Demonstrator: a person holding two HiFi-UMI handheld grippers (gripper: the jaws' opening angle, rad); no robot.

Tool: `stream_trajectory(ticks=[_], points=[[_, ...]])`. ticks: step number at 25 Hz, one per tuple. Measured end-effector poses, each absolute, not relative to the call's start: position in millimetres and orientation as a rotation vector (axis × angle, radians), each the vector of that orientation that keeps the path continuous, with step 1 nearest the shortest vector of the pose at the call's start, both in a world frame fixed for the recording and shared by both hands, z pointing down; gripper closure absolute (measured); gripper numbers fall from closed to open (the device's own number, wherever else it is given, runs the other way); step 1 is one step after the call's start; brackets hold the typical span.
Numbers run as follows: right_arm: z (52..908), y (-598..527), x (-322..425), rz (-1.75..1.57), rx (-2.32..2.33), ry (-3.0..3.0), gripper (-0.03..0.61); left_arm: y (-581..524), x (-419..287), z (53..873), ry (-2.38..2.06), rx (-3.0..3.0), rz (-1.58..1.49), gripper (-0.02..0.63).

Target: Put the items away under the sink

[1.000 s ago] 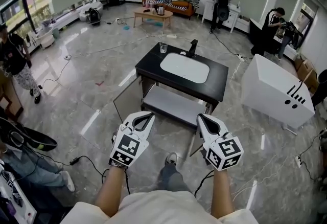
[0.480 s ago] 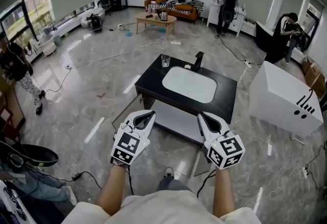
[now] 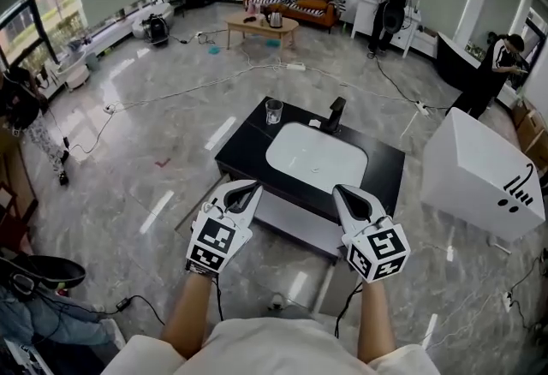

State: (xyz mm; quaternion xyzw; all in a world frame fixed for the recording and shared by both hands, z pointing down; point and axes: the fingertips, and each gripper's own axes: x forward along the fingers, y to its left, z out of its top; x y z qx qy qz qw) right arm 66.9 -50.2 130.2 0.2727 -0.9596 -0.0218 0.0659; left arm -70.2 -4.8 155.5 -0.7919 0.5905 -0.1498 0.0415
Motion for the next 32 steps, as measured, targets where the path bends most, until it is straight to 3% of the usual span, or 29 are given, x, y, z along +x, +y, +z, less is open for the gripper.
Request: stream_trajectory(ticks=[32], points=[[173.0, -255.8, 2.8, 0.049, 0.812, -2.854, 0.572, -221.3, -150.9, 202.2, 1.922, -2.453, -0.509, 0.609]])
